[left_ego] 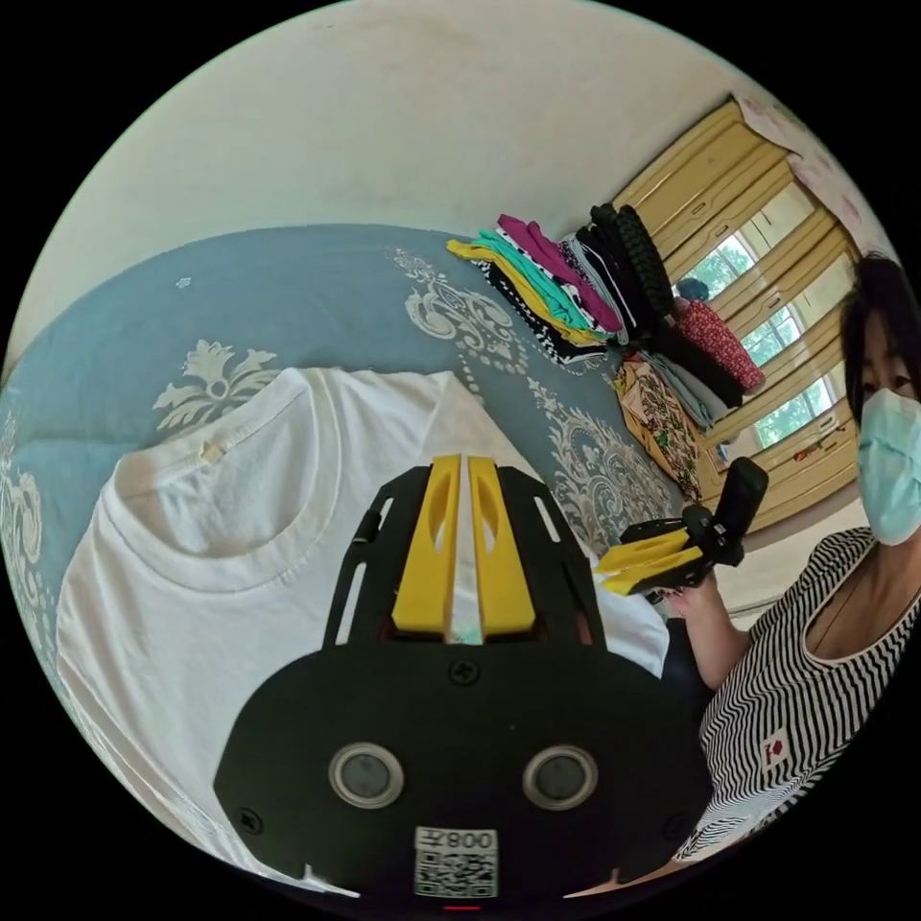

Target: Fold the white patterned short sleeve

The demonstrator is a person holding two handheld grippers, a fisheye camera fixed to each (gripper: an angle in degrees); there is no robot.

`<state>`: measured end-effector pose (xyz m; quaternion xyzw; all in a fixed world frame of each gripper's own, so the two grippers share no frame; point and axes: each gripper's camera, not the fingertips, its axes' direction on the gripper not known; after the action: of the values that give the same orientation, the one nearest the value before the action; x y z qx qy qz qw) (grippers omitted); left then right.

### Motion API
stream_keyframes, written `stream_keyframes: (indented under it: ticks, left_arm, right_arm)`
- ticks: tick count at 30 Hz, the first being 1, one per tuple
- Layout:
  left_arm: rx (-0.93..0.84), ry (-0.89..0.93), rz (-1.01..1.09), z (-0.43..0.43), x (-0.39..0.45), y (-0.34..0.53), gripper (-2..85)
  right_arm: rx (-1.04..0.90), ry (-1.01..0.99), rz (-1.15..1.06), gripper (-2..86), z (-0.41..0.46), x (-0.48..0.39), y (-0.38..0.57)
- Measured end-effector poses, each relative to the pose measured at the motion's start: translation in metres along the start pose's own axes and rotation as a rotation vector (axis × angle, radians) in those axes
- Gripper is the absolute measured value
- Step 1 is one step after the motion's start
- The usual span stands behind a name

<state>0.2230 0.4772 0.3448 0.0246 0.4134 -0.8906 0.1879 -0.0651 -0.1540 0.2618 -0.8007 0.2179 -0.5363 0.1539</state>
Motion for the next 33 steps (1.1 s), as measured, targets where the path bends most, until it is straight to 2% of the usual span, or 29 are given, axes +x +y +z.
stream_keyframes:
  ticks: [4, 10, 17, 18, 20, 22, 26, 30, 33]
  left_arm:
    - [-0.088, -0.040, 0.099, 0.049, 0.024, -0.042, 0.5]
    - [-0.167, -0.190, 0.123, 0.108, 0.033, -0.076, 0.3]
    - [-0.113, -0.223, 0.147, 0.108, 0.040, -0.062, 0.2]
    - [-0.094, -0.205, 0.162, 0.103, 0.044, -0.058, 0.2]
    - [-0.046, -0.046, 0.220, 0.088, 0.058, -0.036, 0.1]
    - [-0.065, 0.037, 0.249, 0.086, 0.068, -0.015, 0.1]
    - [-0.234, -0.043, 0.272, 0.118, 0.075, 0.025, 0.2]
    - [-0.197, 0.035, 0.206, 0.120, 0.060, 0.032, 0.2]
    - [-0.134, -0.018, 0.236, 0.110, 0.062, 0.030, 0.2]
  right_arm:
    - [-0.039, 0.081, 0.186, 1.2, 0.006, 0.027, 0.010]
    - [-0.073, 0.132, 0.225, 0.2, 0.010, 0.030, 0.018]
    - [-0.041, 0.078, 0.305, 0.1, 0.001, 0.043, 0.034]
    - [-0.041, 0.078, 0.304, 0.1, 0.000, 0.043, 0.035]
    - [-0.033, 0.072, 0.315, 0.1, -0.003, 0.045, 0.039]
    - [-0.028, 0.060, 0.326, 0.1, -0.006, 0.047, 0.042]
    - [-0.021, 0.056, 0.338, 0.0, -0.012, 0.046, 0.048]
    - [-0.025, 0.056, 0.326, 0.0, -0.017, 0.044, 0.050]
    - [0.015, 0.077, 0.303, 0.1, -0.030, 0.038, 0.051]
